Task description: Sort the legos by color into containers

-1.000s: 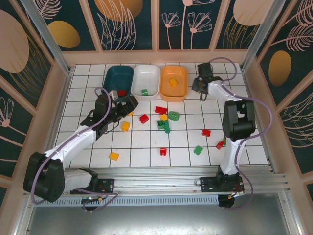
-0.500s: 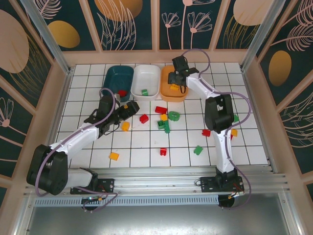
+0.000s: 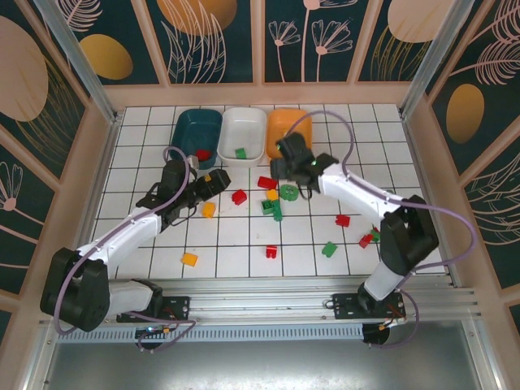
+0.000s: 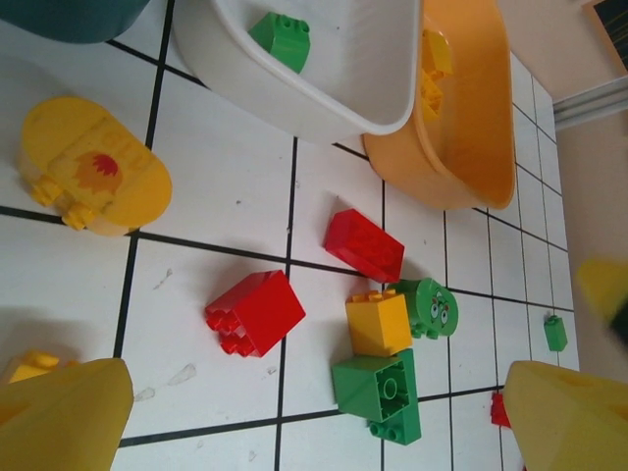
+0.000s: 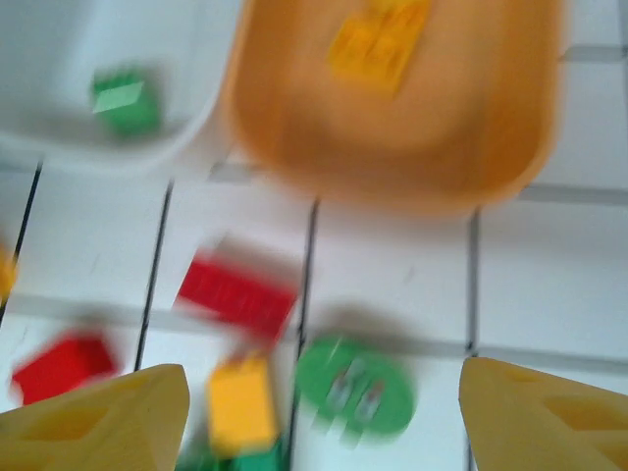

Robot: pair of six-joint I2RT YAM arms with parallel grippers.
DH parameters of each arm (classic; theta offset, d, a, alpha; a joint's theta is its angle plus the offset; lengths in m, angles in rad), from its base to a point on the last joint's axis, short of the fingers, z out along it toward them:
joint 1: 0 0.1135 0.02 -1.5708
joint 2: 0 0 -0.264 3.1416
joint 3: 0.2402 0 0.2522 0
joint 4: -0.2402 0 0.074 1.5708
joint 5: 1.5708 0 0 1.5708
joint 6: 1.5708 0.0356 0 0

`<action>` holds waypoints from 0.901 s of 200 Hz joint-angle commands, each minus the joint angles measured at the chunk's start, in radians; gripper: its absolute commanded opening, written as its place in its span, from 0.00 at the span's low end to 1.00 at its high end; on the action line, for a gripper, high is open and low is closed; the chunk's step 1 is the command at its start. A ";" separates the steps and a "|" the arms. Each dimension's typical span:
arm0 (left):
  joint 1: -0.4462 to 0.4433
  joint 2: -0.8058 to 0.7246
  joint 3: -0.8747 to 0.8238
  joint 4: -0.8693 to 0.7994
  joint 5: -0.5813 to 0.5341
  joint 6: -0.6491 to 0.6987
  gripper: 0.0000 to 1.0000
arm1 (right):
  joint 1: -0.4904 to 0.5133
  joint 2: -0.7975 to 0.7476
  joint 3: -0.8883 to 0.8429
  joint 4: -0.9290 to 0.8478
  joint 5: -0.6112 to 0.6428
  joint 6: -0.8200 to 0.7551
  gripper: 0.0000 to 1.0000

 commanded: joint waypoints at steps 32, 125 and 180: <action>-0.003 -0.017 -0.045 0.040 0.050 0.010 0.93 | 0.134 -0.032 -0.202 -0.018 -0.049 0.127 0.52; -0.002 -0.058 -0.065 0.018 0.025 0.009 0.93 | 0.143 0.086 -0.199 0.003 -0.115 0.029 0.52; -0.002 -0.059 -0.053 0.001 0.006 0.021 0.94 | 0.126 0.139 -0.191 0.087 -0.135 0.012 0.49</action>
